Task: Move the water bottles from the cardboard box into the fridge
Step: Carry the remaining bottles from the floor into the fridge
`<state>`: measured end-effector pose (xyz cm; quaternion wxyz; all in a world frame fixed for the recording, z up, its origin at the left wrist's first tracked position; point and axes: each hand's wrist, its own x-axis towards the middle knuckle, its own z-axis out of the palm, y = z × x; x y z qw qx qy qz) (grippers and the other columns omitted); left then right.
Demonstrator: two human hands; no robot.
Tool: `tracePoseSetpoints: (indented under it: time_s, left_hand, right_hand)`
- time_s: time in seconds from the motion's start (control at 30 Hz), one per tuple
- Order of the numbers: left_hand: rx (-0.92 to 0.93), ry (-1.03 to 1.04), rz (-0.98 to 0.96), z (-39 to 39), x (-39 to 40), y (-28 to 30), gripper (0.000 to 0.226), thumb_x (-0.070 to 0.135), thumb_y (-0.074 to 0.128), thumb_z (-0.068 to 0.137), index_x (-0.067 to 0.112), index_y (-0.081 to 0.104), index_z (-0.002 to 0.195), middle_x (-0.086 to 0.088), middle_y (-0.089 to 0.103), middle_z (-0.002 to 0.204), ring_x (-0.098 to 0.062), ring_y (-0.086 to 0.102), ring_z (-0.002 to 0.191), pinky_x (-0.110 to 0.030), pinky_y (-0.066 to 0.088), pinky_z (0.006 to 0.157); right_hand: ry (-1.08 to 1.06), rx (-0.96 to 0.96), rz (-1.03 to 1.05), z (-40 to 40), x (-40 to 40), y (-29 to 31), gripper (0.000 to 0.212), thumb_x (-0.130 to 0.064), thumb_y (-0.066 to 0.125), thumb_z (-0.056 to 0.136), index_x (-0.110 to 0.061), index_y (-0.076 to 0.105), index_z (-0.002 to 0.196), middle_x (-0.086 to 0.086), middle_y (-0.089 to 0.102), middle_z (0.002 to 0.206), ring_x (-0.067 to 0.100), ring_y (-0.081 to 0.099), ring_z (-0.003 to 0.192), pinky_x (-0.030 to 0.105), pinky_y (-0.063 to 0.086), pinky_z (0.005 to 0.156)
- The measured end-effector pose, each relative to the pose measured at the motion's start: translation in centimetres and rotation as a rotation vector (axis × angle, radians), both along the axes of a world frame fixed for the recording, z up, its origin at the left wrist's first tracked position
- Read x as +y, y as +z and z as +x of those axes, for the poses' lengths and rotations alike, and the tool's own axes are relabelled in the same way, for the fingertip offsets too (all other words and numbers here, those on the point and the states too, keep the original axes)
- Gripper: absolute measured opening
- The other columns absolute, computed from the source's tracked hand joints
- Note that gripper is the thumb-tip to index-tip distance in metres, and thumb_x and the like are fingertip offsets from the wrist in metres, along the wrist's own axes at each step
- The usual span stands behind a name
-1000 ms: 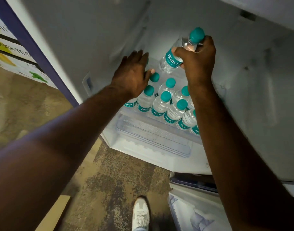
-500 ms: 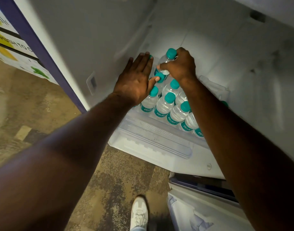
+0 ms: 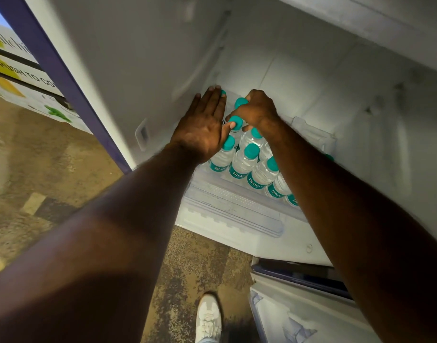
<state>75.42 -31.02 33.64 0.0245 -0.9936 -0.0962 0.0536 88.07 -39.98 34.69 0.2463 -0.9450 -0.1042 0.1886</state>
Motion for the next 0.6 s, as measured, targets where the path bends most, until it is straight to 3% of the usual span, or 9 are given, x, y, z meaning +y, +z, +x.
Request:
tracePoseSetpoints:
  time_s: [0.27, 0.6]
  left_hand:
    - [0.003, 0.000, -0.018, 0.0, -0.1, 0.1, 0.072, 0.055, 0.006, 0.104, 0.012, -0.013, 0.159, -0.008, -0.017, 0.168, -0.026, -0.016, 0.155, -0.042, -0.005, 0.127]
    - [-0.017, -0.006, -0.069, -0.2, 0.0, 0.4, 0.072, 0.057, 0.009, 0.104, 0.015, -0.007, 0.161, -0.005, -0.011, 0.169, -0.023, -0.010, 0.156, -0.044, 0.000, 0.127]
  right_hand:
    - [0.027, 0.035, -0.048, 0.4, 0.0, 0.2, 0.063, -0.045, 0.071, 0.090, -0.015, 0.044, 0.138, 0.008, 0.056, 0.136, 0.023, 0.057, 0.117, 0.026, 0.041, 0.084]
    - [0.063, -0.036, 0.067, -1.5, -0.2, 0.9, 0.056, -0.043, 0.063, 0.096, -0.017, 0.044, 0.142, 0.005, 0.052, 0.145, 0.023, 0.054, 0.128, 0.027, 0.044, 0.099]
